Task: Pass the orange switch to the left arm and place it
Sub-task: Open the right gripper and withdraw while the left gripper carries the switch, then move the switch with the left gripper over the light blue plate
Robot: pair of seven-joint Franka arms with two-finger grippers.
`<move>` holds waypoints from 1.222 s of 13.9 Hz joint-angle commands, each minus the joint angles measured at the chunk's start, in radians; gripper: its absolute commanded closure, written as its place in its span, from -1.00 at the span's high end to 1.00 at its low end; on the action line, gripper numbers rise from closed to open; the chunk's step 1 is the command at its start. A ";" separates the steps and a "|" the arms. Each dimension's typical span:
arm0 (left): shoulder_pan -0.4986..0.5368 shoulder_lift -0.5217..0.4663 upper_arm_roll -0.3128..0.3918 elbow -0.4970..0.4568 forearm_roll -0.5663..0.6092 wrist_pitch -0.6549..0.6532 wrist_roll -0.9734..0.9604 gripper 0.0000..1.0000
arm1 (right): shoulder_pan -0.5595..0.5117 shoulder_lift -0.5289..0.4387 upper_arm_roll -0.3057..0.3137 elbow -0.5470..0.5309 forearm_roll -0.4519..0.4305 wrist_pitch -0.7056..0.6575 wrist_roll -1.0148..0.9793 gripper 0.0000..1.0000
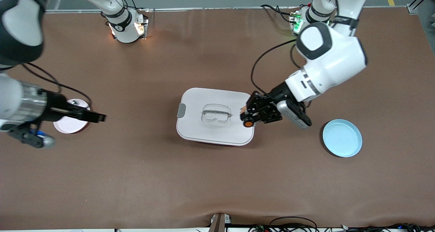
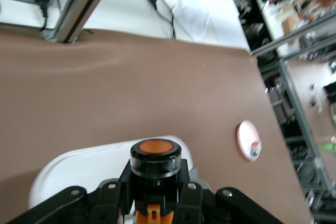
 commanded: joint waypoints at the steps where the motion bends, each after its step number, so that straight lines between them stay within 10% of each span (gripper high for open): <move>1: 0.085 -0.078 -0.002 -0.026 0.113 -0.155 0.001 -1.00 | -0.067 -0.024 0.020 -0.008 -0.079 -0.045 -0.173 1.00; 17: 0.328 -0.113 0.010 0.229 0.751 -0.751 -0.067 -1.00 | -0.170 -0.035 0.022 -0.047 -0.250 -0.065 -0.453 1.00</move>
